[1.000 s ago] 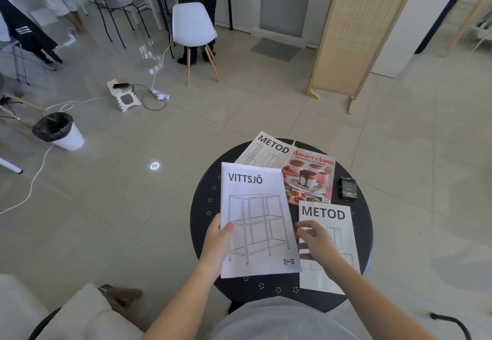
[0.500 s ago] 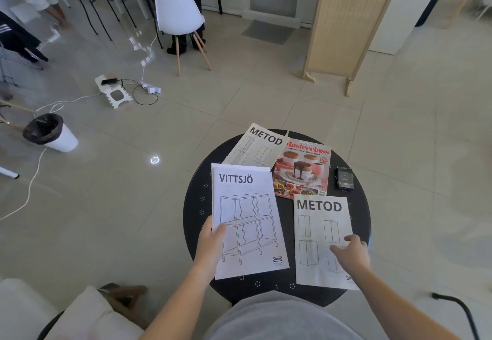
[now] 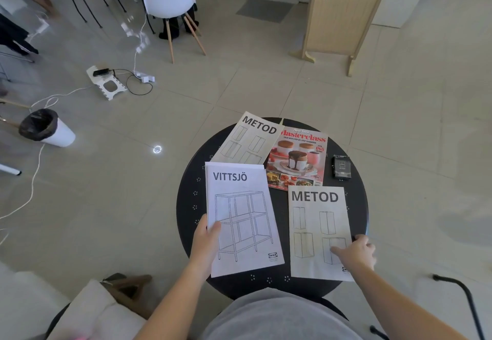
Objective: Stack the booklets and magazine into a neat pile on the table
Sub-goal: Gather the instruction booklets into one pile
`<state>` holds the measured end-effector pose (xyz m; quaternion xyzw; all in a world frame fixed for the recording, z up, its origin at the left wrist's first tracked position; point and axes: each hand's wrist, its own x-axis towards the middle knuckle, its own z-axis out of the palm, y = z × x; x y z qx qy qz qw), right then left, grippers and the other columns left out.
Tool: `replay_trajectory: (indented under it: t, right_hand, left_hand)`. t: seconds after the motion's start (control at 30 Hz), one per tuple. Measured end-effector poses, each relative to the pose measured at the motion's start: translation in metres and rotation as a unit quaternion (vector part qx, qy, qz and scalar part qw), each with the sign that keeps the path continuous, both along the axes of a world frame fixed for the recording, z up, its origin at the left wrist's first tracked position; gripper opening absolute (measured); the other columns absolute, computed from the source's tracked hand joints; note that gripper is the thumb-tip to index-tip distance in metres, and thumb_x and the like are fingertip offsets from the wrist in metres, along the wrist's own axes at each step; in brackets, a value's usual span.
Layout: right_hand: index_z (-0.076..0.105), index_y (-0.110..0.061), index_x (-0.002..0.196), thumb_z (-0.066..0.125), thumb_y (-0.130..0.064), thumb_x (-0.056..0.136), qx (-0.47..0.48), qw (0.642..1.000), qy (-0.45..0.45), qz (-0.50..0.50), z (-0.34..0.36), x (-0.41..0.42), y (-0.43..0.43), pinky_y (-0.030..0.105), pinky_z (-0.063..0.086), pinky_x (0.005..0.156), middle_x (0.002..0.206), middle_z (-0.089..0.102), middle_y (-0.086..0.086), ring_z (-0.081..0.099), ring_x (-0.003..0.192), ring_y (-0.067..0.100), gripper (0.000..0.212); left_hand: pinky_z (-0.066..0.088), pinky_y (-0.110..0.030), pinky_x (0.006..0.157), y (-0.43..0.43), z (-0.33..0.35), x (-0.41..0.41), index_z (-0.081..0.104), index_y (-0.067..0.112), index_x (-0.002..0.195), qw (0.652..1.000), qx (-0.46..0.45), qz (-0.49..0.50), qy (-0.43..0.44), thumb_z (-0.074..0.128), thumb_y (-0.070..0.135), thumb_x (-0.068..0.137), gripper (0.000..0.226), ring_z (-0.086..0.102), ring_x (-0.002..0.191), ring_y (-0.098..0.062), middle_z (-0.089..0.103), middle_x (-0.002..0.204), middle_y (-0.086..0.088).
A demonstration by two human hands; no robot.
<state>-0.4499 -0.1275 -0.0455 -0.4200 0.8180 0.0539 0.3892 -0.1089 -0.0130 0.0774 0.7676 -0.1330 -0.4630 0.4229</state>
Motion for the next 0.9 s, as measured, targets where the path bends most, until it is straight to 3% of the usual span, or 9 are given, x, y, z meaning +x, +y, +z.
replay_trajectory:
  t: [0.1,0.2,0.3,0.37,0.5,0.6,0.7,0.9]
  right_hand:
    - [0.032,-0.008,0.150,0.087,-0.025,0.082,-0.004,0.999,-0.011,-0.030,-0.004,-0.006,0.001,0.055,0.046,0.106,0.146,0.041,0.024,0.051,0.127,0.051,0.089]
    - [0.032,-0.006,0.146,0.088,-0.019,0.081,-0.007,0.997,-0.039,-0.062,-0.004,-0.012,0.005,0.055,0.049,0.098,0.145,0.040,0.025,0.056,0.104,0.043,0.086]
    - [0.033,0.000,0.143,0.091,-0.021,0.081,0.001,0.995,-0.049,-0.088,-0.002,-0.018,0.007,0.054,0.048,0.096,0.145,0.043,0.027,0.057,0.111,0.044,0.086]
    - [0.036,0.001,0.136,0.093,-0.024,0.079,0.011,0.992,-0.063,-0.111,-0.004,-0.022,0.007,0.056,0.053,0.094,0.132,0.054,0.026,0.061,0.117,0.046,0.085]
    - [0.039,0.007,0.131,0.095,-0.029,0.076,0.019,0.989,-0.068,-0.131,-0.003,-0.026,0.011,0.052,0.058,0.077,0.093,0.059,0.018,0.071,0.098,0.045,0.085]
    - [0.057,0.002,0.117,0.089,-0.024,0.078,0.001,0.993,-0.069,-0.098,-0.013,-0.028,0.014,0.054,0.065,0.078,0.095,0.070,0.016,0.073,0.083,0.039,0.056]
    - [0.060,-0.007,0.114,0.071,-0.008,0.092,-0.029,0.991,-0.112,-0.065,-0.001,-0.022,0.020,0.050,0.063,0.077,0.100,0.071,0.011,0.070,0.082,0.032,0.024]
    - [0.063,-0.009,0.121,0.047,0.005,0.098,-0.056,0.980,-0.185,-0.050,0.022,-0.016,0.029,0.032,0.049,0.066,0.115,0.072,0.013,0.066,0.101,0.035,0.031]
  left_hand:
    - [0.057,-0.037,0.088,-0.001,-0.003,-0.003,0.066,0.038,0.119,1.000,0.008,0.000,0.003,0.048,0.013,0.109,0.032,0.071,0.115,-0.014,0.075,0.122,0.008]
    - [0.057,-0.041,0.092,0.000,-0.007,-0.006,0.064,0.033,0.128,1.000,0.015,0.001,0.009,0.048,0.015,0.111,0.030,0.070,0.116,-0.015,0.074,0.124,0.007]
    - [0.057,-0.043,0.096,0.001,-0.008,-0.008,0.062,0.032,0.131,1.000,0.017,0.003,0.010,0.048,0.016,0.111,0.029,0.069,0.116,-0.014,0.072,0.124,0.008]
    - [0.056,-0.044,0.096,0.002,-0.008,-0.009,0.061,0.032,0.132,1.000,0.018,0.003,0.009,0.048,0.016,0.112,0.029,0.068,0.116,-0.013,0.072,0.125,0.008]
    - [0.057,-0.046,0.096,0.005,-0.008,-0.010,0.061,0.028,0.134,1.000,0.020,-0.004,0.009,0.048,0.018,0.112,0.027,0.069,0.117,-0.018,0.072,0.126,0.004]
    - [0.058,-0.045,0.093,0.007,-0.007,-0.009,0.060,0.027,0.135,1.000,0.016,-0.007,0.004,0.049,0.018,0.112,0.028,0.069,0.117,-0.019,0.072,0.126,0.004]
    - [0.059,-0.049,0.098,0.009,-0.008,-0.009,0.062,0.027,0.134,1.000,0.016,-0.008,-0.008,0.049,0.016,0.110,0.029,0.070,0.117,-0.021,0.073,0.125,0.003]
    - [0.058,-0.055,0.104,0.012,-0.008,-0.007,0.065,0.034,0.122,1.000,0.014,-0.007,-0.017,0.049,0.014,0.109,0.029,0.071,0.116,-0.022,0.074,0.124,0.002]
